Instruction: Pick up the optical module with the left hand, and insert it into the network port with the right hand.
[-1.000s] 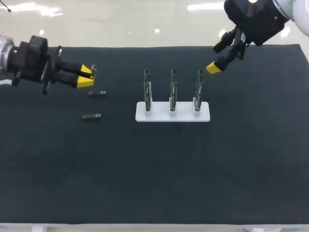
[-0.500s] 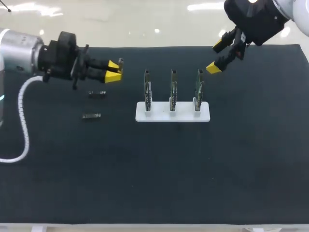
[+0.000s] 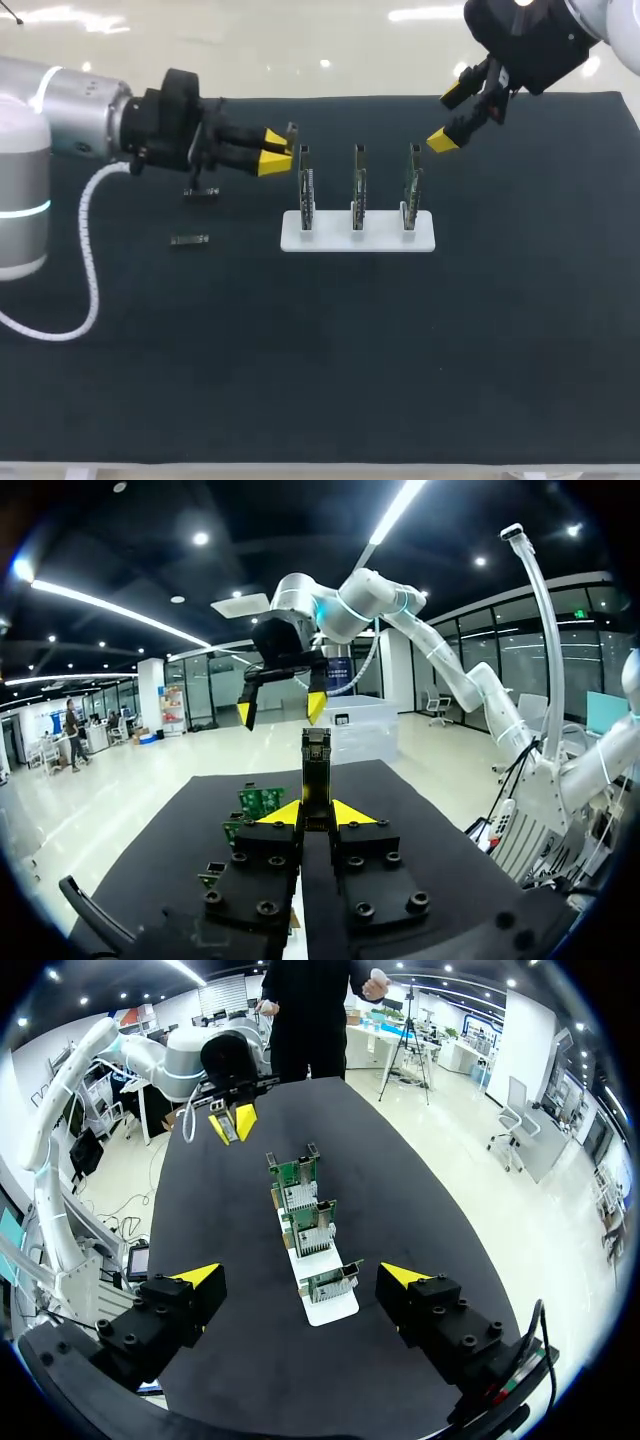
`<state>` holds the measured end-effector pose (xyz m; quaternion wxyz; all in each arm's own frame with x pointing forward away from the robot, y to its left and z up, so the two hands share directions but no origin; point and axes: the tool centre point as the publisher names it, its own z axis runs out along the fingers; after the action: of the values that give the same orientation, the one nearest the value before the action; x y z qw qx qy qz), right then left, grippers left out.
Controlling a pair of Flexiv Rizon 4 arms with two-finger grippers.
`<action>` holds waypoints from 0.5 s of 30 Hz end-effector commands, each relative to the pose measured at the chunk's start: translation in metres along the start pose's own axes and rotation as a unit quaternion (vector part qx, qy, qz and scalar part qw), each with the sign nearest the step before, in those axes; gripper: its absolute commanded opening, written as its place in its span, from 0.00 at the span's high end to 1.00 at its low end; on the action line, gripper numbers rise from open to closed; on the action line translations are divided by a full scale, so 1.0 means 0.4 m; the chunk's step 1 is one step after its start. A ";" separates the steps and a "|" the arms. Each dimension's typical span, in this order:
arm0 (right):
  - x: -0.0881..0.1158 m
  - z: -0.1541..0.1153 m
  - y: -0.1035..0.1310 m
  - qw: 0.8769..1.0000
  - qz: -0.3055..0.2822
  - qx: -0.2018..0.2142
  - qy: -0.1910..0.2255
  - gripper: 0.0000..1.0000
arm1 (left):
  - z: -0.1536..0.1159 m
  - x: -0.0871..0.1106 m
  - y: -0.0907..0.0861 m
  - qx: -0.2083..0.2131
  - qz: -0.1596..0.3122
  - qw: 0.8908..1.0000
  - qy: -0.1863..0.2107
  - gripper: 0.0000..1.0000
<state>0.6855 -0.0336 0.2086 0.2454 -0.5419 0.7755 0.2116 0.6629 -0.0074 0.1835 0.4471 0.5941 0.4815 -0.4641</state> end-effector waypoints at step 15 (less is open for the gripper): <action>0.001 0.000 0.001 1.000 0.000 0.001 -0.001 0.00 | 0.035 0.026 0.100 0.009 -0.009 1.000 -0.008 1.00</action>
<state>0.6856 -0.0336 0.2087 0.2455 -0.5418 0.7755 0.2116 0.6934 -0.0227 0.1770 0.4447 0.5858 0.4851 -0.4731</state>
